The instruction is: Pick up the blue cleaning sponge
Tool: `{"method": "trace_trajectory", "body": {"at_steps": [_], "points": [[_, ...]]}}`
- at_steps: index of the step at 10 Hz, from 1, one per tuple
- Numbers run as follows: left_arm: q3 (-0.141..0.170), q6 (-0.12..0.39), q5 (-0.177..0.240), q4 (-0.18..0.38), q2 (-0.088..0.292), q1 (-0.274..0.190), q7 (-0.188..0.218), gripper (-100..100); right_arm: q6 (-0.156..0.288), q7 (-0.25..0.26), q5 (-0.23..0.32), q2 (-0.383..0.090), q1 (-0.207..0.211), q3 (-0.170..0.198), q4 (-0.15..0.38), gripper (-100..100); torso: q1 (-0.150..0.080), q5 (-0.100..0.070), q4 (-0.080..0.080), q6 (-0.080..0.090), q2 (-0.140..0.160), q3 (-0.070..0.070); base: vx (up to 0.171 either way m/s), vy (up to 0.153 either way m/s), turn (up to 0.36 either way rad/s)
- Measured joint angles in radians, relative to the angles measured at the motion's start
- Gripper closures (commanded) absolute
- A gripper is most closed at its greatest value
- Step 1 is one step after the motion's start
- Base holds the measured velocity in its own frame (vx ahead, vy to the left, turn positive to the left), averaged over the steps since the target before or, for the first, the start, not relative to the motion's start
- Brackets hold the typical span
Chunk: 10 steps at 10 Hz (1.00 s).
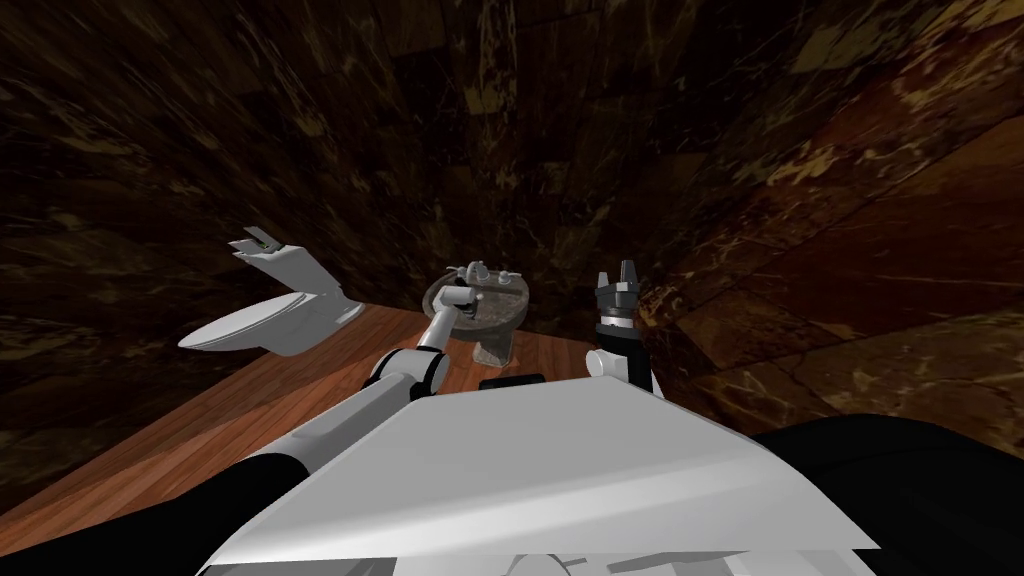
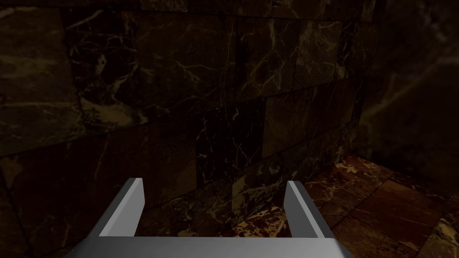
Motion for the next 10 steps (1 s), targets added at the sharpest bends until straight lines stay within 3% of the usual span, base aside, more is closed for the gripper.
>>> {"method": "trace_trajectory", "body": {"at_steps": [4,6,10], "points": [[-0.011,0.11,0.029,0.087,-0.021,-0.076,0.001,-100,0.0,0.0,0.0,0.0,0.0,0.0,0.0,0,0.001,0.0,0.0,0.0,-0.002,-0.001,0.068,0.054,0.073],[-0.016,0.167,0.041,0.1,-0.029,-0.093,0.0,-100,0.0,0.0,0.0,0.0,0.0,0.0,0.0,0,0.001,0.0,0.0,0.0,-0.001,-0.001,0.063,0.054,0.053],[-0.023,0.229,0.067,0.21,-0.063,-0.173,-0.002,-100,0.0,0.0,0.0,0.0,0.0,0.0,0.0,0,0.001,0.0,0.0,0.0,-0.002,-0.001,0.072,0.054,0.067]]}}
